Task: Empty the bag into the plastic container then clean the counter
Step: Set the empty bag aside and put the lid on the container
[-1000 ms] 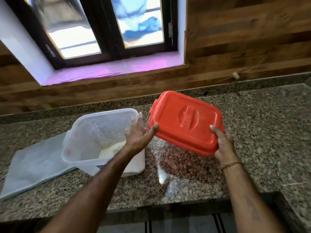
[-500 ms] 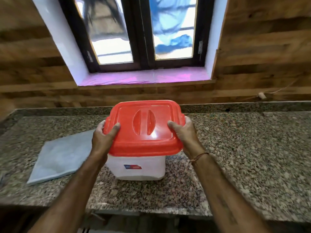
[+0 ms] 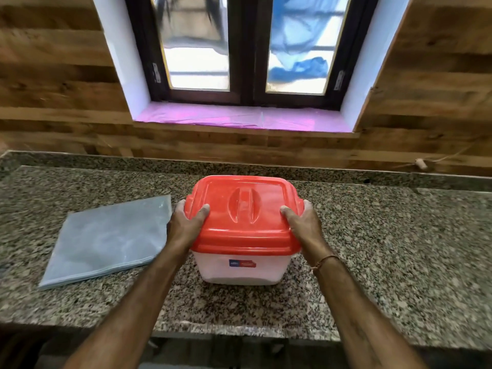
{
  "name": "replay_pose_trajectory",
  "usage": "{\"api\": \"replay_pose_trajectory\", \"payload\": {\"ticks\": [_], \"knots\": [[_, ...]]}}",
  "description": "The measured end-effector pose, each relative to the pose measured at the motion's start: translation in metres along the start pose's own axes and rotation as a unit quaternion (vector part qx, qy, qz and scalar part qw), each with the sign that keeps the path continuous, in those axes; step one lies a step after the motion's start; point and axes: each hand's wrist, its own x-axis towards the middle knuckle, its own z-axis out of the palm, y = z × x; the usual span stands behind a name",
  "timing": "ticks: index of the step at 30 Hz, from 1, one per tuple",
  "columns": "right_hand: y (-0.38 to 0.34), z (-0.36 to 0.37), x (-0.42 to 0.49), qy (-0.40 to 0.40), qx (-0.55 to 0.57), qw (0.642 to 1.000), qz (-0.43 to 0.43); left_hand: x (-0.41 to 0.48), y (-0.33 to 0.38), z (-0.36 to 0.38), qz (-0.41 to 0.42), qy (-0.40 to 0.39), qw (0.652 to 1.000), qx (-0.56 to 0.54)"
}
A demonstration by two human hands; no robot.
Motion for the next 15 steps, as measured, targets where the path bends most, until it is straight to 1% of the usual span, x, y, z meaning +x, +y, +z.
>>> {"api": "replay_pose_trajectory", "payload": {"ticks": [3,6,10,12,15], "knots": [[0.001,0.005,-0.006,0.002,-0.001,1.0,0.011,0.009,-0.002,-0.001,0.004,-0.017,1.0,0.005],[0.001,0.009,-0.008,0.004,-0.017,1.0,0.021,0.014,-0.006,-0.001,-0.019,-0.041,0.999,-0.025],[-0.002,0.009,-0.007,-0.005,0.034,0.998,0.052,0.014,-0.008,0.001,-0.045,-0.037,0.998,-0.035],[-0.003,0.008,-0.007,-0.006,0.076,0.995,0.063,0.012,-0.006,-0.002,-0.082,-0.028,0.995,-0.043],[0.001,0.01,-0.008,0.004,0.134,0.986,0.095,0.013,-0.008,-0.009,-0.15,-0.055,0.979,-0.13]]}}
